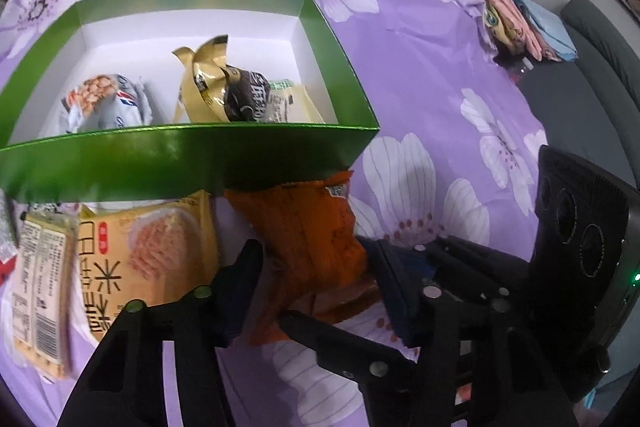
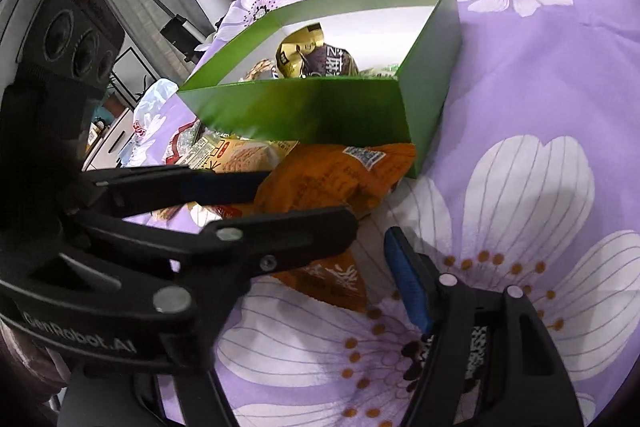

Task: Organize snacks
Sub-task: 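Grasp the orange snack bag with the left gripper, then carry the orange bag into the green box and release it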

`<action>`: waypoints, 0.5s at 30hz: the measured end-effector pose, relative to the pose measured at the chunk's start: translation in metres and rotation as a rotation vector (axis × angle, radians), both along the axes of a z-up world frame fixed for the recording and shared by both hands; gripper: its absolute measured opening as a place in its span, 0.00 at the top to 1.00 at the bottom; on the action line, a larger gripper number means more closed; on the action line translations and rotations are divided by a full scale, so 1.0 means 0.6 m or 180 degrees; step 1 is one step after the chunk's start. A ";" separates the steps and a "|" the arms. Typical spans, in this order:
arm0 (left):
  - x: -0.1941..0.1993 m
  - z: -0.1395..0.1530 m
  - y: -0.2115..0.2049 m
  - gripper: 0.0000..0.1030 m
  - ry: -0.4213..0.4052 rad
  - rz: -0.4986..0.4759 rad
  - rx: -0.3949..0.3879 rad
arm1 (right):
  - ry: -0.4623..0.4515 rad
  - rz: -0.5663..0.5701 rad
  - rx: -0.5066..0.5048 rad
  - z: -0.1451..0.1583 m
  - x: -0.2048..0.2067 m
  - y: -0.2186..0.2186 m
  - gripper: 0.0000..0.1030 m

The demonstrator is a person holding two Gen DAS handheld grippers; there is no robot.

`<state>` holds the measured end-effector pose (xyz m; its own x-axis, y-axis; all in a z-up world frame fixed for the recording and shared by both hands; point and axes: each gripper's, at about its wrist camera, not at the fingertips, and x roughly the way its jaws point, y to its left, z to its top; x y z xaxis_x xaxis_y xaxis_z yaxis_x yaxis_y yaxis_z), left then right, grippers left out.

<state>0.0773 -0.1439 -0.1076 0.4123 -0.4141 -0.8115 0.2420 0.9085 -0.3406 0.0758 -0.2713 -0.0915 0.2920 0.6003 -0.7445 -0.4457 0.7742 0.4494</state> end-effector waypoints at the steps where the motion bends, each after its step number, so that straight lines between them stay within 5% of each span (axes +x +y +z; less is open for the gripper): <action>1: -0.001 0.000 -0.001 0.48 -0.0007 -0.0001 0.0012 | 0.0019 0.0017 0.0039 0.000 -0.001 0.001 0.44; 4: -0.002 0.001 -0.002 0.54 0.0012 0.0004 -0.0014 | 0.0049 0.0077 0.0101 0.000 -0.005 0.007 0.56; 15: -0.041 0.057 0.004 0.58 -0.0234 0.0005 -0.0082 | -0.0192 0.0134 0.0053 0.052 -0.038 0.021 0.58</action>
